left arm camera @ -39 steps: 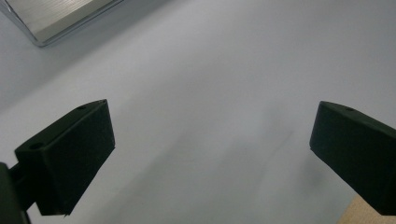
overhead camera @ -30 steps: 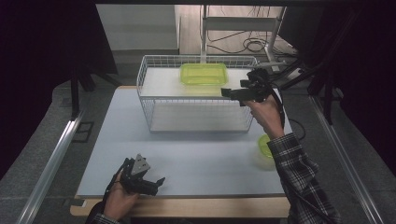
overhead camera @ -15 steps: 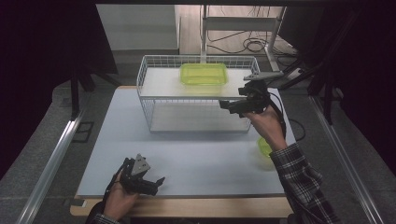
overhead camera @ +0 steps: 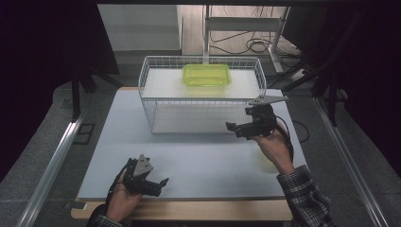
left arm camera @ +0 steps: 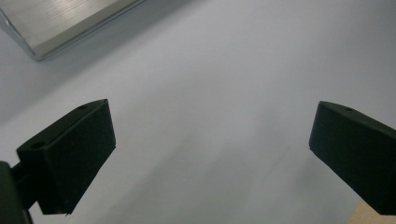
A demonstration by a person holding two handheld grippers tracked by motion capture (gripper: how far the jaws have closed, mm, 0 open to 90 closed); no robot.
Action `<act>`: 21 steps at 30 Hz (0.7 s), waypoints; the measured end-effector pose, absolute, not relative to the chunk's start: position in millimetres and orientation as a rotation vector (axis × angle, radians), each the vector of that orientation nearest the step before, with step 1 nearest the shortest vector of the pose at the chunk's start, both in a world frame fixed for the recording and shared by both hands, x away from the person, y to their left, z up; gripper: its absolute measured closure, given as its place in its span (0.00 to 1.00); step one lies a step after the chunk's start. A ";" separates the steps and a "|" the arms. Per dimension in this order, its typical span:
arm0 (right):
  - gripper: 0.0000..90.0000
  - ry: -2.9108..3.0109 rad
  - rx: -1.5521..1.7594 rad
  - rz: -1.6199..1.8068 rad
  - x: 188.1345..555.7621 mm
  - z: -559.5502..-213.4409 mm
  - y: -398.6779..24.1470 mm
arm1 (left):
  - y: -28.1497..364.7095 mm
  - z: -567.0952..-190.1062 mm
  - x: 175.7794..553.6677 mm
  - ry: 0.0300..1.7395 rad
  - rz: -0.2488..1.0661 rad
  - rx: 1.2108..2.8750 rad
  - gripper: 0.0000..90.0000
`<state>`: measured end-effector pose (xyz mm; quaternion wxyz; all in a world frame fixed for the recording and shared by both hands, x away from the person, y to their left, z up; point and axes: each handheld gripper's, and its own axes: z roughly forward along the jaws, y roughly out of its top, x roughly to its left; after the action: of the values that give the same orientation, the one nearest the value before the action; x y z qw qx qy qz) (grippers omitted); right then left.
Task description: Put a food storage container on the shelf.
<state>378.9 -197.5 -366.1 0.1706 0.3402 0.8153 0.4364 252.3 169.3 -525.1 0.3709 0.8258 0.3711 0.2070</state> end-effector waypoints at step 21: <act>0.05 2.311 0.966 1.198 335.7 -422.1 -233.6 | 172.9 -528.5 248.5 0.961 0.563 2.151 0.00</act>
<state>335.7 -233.6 -422.1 0.1814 0.3422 0.8185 0.4243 248.5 172.9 -528.5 0.3519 0.8313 0.3712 0.2176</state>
